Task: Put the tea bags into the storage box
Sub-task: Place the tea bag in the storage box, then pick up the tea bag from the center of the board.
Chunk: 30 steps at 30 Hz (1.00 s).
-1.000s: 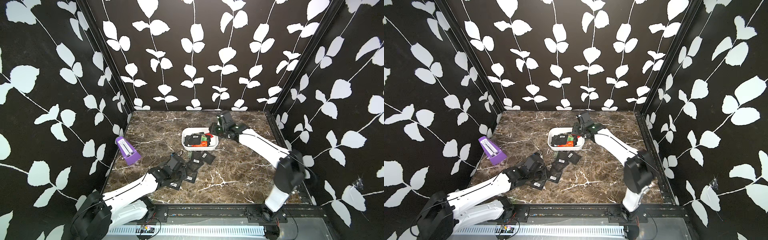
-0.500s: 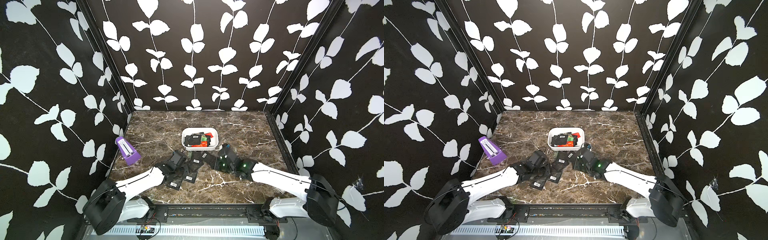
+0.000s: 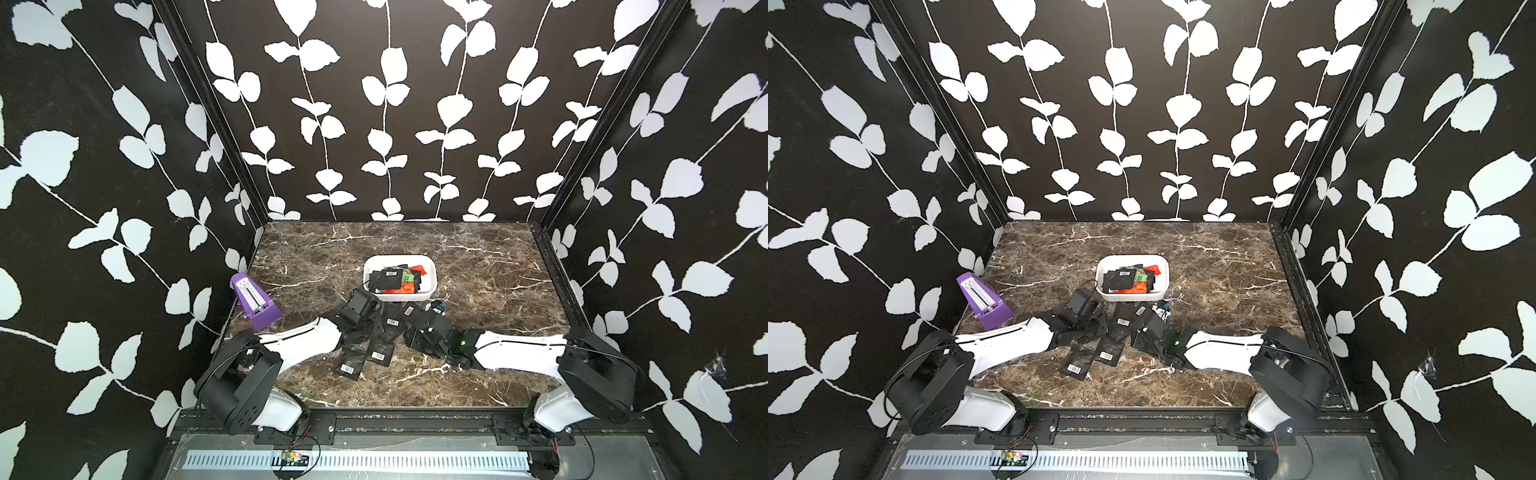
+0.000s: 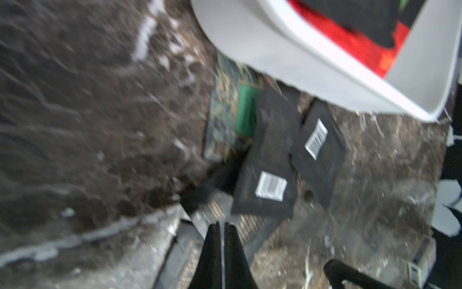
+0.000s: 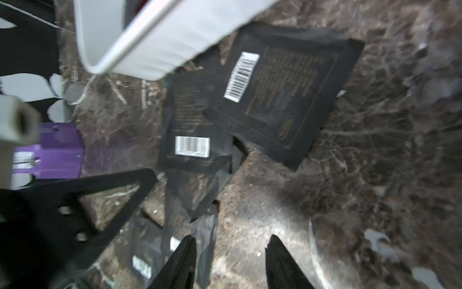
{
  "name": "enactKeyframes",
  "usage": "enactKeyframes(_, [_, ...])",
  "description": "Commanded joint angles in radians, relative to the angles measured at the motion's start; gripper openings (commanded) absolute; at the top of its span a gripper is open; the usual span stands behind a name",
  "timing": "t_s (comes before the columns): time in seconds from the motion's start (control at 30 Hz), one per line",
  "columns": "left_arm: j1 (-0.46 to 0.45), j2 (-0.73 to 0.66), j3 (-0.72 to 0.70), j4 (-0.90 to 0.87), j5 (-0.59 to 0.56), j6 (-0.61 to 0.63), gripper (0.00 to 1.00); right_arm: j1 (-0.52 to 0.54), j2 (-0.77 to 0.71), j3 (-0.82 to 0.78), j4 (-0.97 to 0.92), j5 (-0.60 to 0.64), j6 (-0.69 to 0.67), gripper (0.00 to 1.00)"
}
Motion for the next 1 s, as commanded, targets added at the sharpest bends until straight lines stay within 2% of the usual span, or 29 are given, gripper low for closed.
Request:
enactKeyframes(0.0, [0.011,0.019,0.03,0.025,-0.024,0.024,0.0,0.006,0.032,0.043,0.036,0.045,0.002,0.46])
enactKeyframes(0.57, [0.033,0.13,0.057,0.059,-0.012,0.045,0.0,-0.005,0.165,0.111,0.03,0.062,-0.021,0.45])
enactKeyframes(0.97, [0.033,0.155,0.021,0.06,0.009,0.049,0.0,-0.029,0.203,0.125,0.055,0.067,-0.032,0.38])
